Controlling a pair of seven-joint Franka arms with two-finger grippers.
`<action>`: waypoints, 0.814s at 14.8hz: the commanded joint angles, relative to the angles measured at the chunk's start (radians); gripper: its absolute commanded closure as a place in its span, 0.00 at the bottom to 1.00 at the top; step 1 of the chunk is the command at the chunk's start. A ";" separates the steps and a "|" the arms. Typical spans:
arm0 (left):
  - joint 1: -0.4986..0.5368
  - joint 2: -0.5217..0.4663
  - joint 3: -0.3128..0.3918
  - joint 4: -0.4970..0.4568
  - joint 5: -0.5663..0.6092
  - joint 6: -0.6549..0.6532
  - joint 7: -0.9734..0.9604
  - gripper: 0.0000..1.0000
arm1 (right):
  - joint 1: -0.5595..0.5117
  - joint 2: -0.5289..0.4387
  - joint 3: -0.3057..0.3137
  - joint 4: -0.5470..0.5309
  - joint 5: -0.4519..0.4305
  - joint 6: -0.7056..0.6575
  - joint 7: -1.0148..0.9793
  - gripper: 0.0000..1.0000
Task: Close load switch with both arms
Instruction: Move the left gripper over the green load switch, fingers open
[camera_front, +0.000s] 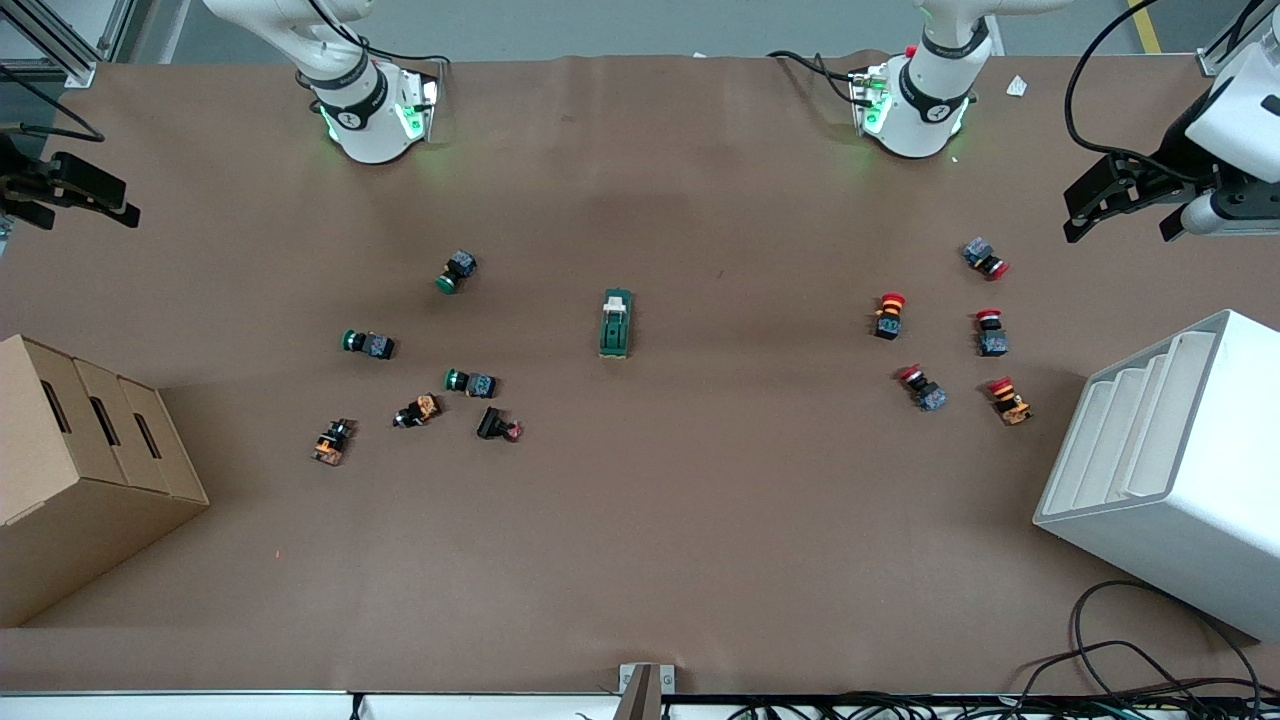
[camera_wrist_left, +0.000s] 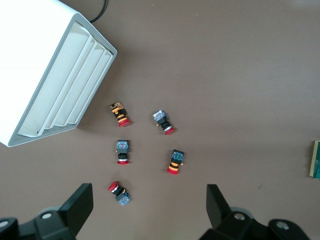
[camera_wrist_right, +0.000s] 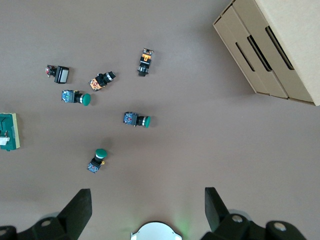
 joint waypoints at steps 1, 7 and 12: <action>-0.003 0.001 -0.004 0.021 0.008 -0.023 0.008 0.00 | 0.007 -0.026 -0.001 -0.023 -0.009 0.004 -0.008 0.00; -0.049 0.066 -0.135 0.030 0.001 0.017 -0.047 0.00 | 0.007 -0.026 -0.001 -0.023 -0.009 0.002 -0.008 0.00; -0.104 0.203 -0.391 -0.010 0.097 0.196 -0.358 0.00 | 0.007 -0.026 -0.001 -0.021 -0.009 0.002 -0.008 0.00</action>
